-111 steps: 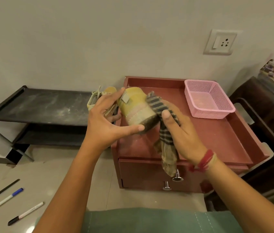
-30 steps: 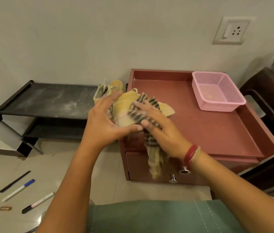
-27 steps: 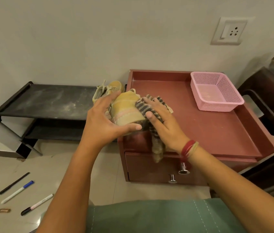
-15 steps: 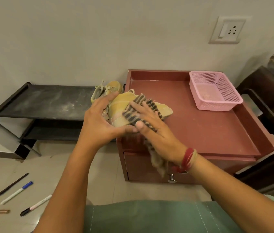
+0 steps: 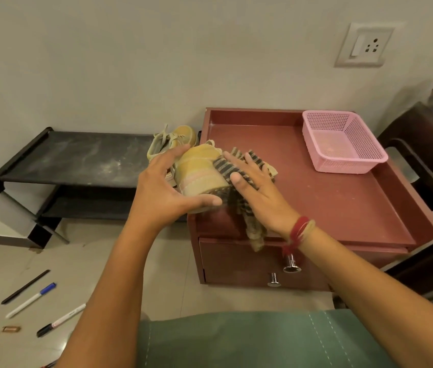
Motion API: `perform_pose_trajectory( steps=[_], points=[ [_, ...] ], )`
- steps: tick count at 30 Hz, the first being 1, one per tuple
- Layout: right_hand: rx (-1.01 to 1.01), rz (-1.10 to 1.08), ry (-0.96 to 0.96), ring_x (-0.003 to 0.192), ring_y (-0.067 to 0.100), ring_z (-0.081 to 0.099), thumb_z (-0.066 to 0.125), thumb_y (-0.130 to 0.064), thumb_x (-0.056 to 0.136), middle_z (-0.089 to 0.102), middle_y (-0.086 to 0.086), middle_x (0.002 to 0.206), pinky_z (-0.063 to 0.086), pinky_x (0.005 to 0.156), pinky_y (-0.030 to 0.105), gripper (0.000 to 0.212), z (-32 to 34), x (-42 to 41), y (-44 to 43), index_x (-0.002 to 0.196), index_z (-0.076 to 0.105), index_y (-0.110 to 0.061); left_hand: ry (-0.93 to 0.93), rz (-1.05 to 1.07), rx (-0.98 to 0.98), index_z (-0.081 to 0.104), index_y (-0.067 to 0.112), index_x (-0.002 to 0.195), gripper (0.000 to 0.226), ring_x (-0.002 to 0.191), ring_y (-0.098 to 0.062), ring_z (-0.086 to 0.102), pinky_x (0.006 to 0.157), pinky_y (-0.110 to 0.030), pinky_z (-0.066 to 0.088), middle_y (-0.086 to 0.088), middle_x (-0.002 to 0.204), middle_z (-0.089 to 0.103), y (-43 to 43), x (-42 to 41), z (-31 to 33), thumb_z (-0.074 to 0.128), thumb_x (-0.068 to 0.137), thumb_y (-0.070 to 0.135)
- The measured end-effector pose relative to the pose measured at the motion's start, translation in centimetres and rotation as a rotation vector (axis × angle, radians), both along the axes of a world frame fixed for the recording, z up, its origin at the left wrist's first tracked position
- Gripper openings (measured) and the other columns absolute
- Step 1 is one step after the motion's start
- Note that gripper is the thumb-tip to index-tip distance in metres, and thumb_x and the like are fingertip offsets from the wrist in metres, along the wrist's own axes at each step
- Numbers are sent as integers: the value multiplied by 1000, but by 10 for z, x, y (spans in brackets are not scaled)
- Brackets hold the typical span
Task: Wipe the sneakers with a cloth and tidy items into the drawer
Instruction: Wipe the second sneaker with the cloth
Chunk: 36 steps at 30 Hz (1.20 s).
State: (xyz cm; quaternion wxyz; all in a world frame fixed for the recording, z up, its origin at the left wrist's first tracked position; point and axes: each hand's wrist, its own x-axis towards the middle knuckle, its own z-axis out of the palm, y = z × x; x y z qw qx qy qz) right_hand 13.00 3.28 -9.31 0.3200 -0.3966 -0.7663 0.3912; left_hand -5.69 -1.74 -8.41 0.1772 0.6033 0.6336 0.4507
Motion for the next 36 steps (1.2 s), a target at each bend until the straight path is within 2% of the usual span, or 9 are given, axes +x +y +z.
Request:
perform_pose_trajectory(
  steps=[4, 8, 11, 15, 20, 23, 28, 33, 36],
  points=[
    [48, 208, 76, 142, -2, 6, 36, -51, 91, 30, -32, 143, -5, 118, 36, 36, -7, -4, -19, 125, 45, -47, 28, -25, -5, 50, 32, 135, 108, 126, -1, 44, 102, -22, 36, 13, 135, 49, 0, -3, 1, 78, 38, 68],
    [84, 33, -66, 141, 1, 5, 30, -68, 88, 24, -25, 146, -5, 118, 45, 46, -16, 14, 11, 131, 30, -52, 19, 7, -46, 50, 33, 135, 112, 127, -4, 44, 103, -26, 38, 12, 137, 49, 0, -6, -1, 79, 34, 71],
    [-111, -100, 33, 139, 14, 29, 40, -53, 92, 41, -1, 147, 22, 116, 50, 50, -15, 34, 27, 139, 41, -33, 30, 1, -81, 47, 38, 135, 108, 125, -4, 42, 101, -27, 37, 17, 135, 44, 0, -8, 1, 79, 37, 70],
    [-171, -288, 263, 110, 17, 60, 42, -33, 99, 65, 2, 114, 45, 101, 40, 33, -9, 40, 29, 122, 58, -16, 161, -25, -121, 35, 32, 144, 98, 119, -1, 33, 97, -25, 33, 11, 137, 34, 2, -11, -3, 85, 60, 45],
    [18, -223, -92, 144, 16, 13, 38, -41, 99, 31, -4, 151, 11, 119, 43, 44, -20, 18, 21, 140, 41, -25, 266, -3, -91, 32, 25, 147, 97, 118, 0, 29, 94, -20, 29, 5, 141, 30, 9, 1, -8, 80, 66, 50],
    [231, 77, -239, 144, 9, 9, 32, -50, 96, 26, -13, 152, -1, 117, 36, 48, -21, 7, 3, 140, 40, -33, 289, 30, -66, 34, 23, 146, 96, 121, -6, 34, 95, -21, 31, 1, 140, 33, 11, 2, -10, 77, 67, 54],
    [315, -107, -394, 146, 13, 6, 28, -56, 96, 24, -15, 153, 5, 119, 45, 46, -23, 24, 17, 138, 35, -41, 295, 58, -77, 35, 22, 146, 98, 114, 0, 29, 94, -20, 31, 1, 138, 35, 13, 1, -11, 75, 66, 59],
    [289, 81, -318, 143, 5, 9, 31, -48, 96, 25, -18, 150, 3, 118, 30, 50, -24, 14, -7, 142, 37, -29, 303, 31, -55, 37, 21, 145, 100, 114, -3, 34, 90, -23, 35, 2, 135, 36, 9, 1, -12, 70, 63, 67],
    [339, -97, -489, 145, 12, 8, 23, -54, 94, 22, -19, 152, 2, 119, 42, 49, -21, 33, 15, 140, 32, -42, 281, 34, -74, 37, 22, 145, 100, 115, -3, 33, 91, -23, 34, 3, 135, 36, 10, 1, -12, 68, 61, 66]
  ],
)
